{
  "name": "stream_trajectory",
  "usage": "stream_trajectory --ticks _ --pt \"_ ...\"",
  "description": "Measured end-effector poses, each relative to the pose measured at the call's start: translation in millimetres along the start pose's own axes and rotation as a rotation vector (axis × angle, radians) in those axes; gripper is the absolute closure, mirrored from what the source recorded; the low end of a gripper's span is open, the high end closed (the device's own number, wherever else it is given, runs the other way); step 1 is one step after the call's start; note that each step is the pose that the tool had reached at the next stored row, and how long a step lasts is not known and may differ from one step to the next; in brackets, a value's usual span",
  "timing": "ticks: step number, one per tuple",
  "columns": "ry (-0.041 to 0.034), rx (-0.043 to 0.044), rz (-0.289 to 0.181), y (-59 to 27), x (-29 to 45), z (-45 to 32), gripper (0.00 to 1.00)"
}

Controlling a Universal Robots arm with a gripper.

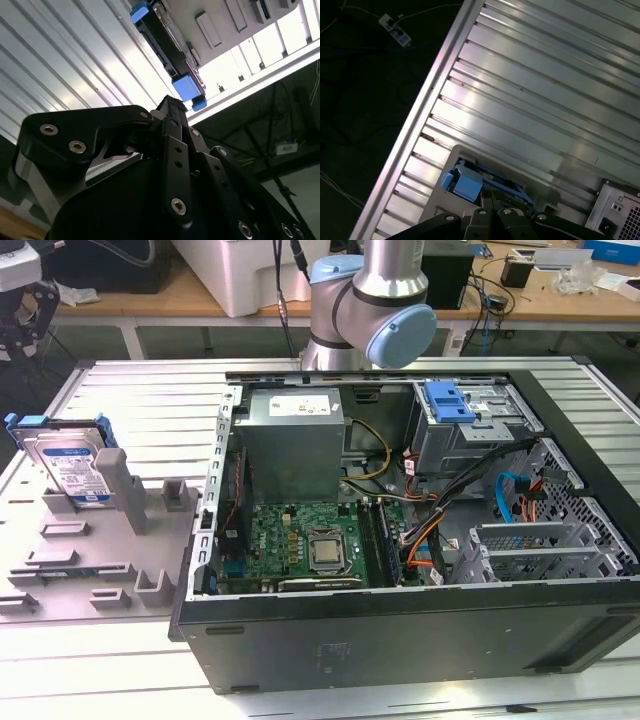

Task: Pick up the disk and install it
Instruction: 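Pick up the disk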

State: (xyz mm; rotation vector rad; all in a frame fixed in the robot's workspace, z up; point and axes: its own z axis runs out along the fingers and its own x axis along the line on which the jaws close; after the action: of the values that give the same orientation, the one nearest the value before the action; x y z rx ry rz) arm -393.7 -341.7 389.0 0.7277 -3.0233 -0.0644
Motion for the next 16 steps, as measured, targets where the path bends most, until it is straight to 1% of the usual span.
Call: stream_trajectory --ticks 5,8,9,14,16 --pt "0.0079 0.0013 -0.102 0.0 0.0 0.4 0.89" --pt "0.013 0.0034 -0.202 0.0 0.0 1.5 0.89" --pt "0.0141 0.0039 -0.227 0.0 0.0 1.8 0.89" --pt "0.0188 0.006 -0.32 -0.1 -0.1 3.2 0.89" --pt "0.0209 0.0071 -0.365 -0.2 -0.1 3.9 0.89"
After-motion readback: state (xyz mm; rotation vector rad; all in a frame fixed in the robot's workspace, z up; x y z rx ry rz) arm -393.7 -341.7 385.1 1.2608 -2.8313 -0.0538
